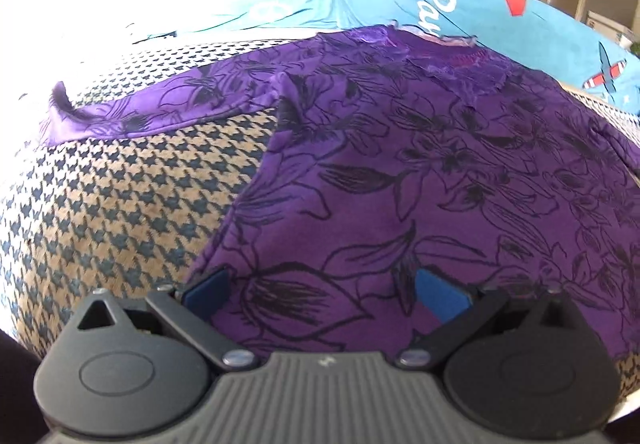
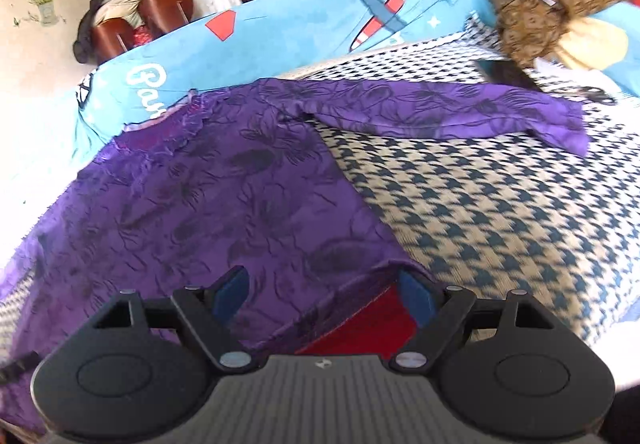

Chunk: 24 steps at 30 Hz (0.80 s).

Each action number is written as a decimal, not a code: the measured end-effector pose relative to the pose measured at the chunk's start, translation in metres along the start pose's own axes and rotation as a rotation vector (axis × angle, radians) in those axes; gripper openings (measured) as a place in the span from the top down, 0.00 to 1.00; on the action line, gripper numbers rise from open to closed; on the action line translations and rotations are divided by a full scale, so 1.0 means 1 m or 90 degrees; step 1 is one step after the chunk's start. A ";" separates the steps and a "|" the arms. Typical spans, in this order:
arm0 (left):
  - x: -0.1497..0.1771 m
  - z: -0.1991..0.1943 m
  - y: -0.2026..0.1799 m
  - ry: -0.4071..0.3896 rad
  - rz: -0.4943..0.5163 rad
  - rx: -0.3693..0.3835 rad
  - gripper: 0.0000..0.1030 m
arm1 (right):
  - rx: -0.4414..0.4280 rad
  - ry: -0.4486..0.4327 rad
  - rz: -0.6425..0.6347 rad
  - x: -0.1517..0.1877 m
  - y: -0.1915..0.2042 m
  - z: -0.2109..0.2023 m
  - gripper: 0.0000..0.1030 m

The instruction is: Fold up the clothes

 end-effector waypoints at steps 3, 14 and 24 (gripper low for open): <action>-0.002 0.002 -0.005 0.000 0.007 0.003 0.00 | -0.011 0.010 0.003 -0.014 -0.005 0.010 0.21; -0.021 0.011 -0.016 0.007 0.010 0.029 0.00 | 0.014 0.006 0.069 -0.070 -0.054 0.043 0.21; -0.054 0.022 -0.031 0.012 0.058 0.060 0.00 | 0.005 -0.026 0.196 -0.098 -0.101 0.059 0.26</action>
Point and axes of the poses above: each gripper's, at about its wrist camera, not at the fingertips, and z roughly the way its jaws point, y to its left, x to its underside, the point moved 6 cm from there along z, roughly the way its jaws point, and after that the axes turned 1 degree about -y, right-handed, at the moved point
